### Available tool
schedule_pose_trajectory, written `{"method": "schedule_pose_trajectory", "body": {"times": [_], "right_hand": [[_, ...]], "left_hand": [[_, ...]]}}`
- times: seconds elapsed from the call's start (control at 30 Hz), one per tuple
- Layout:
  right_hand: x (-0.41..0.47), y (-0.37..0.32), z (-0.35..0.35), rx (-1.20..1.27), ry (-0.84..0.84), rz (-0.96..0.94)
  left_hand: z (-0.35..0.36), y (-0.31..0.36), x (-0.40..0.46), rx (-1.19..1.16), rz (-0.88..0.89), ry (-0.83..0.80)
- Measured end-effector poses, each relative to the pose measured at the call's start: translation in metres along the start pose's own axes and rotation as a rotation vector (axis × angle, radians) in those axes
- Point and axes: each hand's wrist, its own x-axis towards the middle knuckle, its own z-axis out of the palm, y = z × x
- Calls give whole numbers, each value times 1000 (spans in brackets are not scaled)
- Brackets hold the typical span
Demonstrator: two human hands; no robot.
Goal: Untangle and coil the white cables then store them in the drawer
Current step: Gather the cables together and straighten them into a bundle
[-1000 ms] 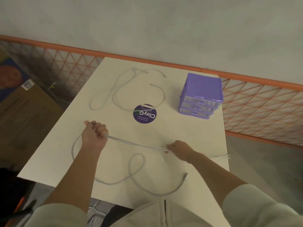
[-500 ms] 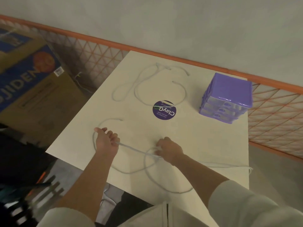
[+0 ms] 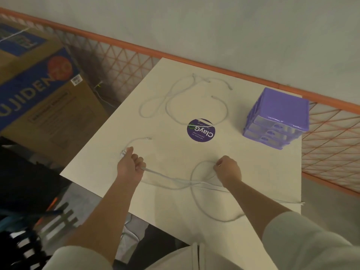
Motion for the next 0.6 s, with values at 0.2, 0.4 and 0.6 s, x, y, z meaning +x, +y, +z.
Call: {"method": "schedule_pose_trajectory", "body": {"times": [0.2, 0.4, 0.6], "right_hand": [[14, -12, -7, -253, 72, -23], [-6, -87, 40, -174, -229, -370], [-35, -126, 90, -304, -538, -549]], "left_hand": [[-12, 1, 2, -17, -15, 94], [-21, -2, 3, -86, -61, 153], [-31, -4, 7, -20, -92, 111]]}}
